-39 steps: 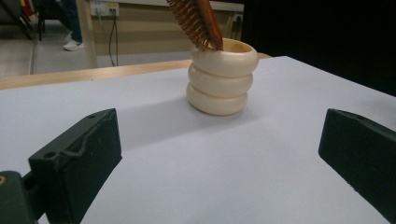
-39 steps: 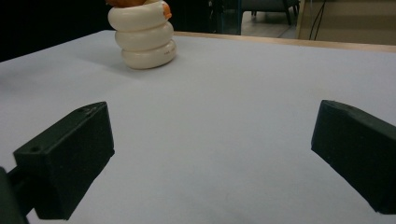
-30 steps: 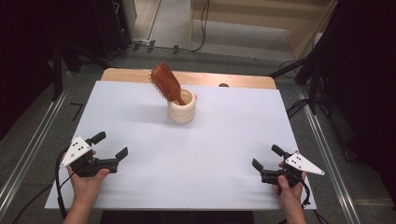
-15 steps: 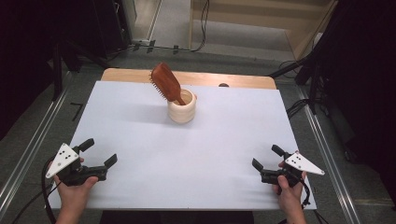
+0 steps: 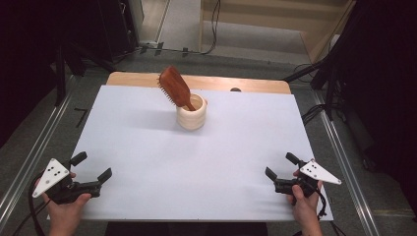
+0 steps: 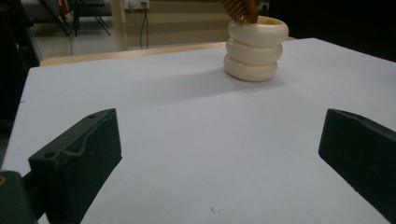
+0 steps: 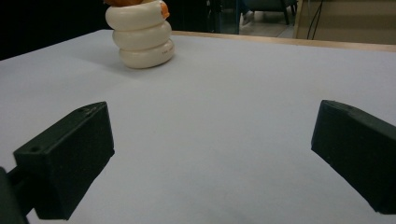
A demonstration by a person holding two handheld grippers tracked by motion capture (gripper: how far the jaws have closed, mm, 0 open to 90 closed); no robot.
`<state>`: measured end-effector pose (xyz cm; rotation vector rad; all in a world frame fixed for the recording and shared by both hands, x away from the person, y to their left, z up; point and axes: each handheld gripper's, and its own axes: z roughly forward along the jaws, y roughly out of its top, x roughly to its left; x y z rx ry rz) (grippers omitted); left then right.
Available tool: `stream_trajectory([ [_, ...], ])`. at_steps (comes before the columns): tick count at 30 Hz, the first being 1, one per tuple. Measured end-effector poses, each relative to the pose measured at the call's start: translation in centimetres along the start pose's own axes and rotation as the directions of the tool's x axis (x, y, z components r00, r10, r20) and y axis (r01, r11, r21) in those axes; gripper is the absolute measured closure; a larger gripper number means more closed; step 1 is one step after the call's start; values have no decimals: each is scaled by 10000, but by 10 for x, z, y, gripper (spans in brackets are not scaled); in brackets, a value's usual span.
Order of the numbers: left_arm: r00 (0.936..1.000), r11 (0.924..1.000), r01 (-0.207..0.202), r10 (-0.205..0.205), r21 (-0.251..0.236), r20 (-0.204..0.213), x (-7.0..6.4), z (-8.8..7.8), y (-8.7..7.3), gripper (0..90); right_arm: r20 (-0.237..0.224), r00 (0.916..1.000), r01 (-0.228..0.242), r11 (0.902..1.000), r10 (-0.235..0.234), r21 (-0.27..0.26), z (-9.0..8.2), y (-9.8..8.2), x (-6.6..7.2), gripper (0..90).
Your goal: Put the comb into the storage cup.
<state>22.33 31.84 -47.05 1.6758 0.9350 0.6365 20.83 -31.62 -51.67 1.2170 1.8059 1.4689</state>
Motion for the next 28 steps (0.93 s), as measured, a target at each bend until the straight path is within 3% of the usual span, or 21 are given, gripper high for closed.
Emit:
stream_trajectory([
  [6, 9995, 9997, 227, -228, -72, -215, 10, -7, -3, 0, -15, 10000, 69, 10000, -69, 22, 1, 0, 1, 0],
  [12, 9998, 9998, 176, -176, 37, -70, 16, -8, -5, 0, 20, 10000, 62, 10000, -62, 65, 1, 0, 2, 0],
  [28, 9991, 9986, 430, -428, 317, -78, 19, -2, -14, 0, 87, 9999, 133, 9998, -134, 119, 1, 0, 2, 0],
])
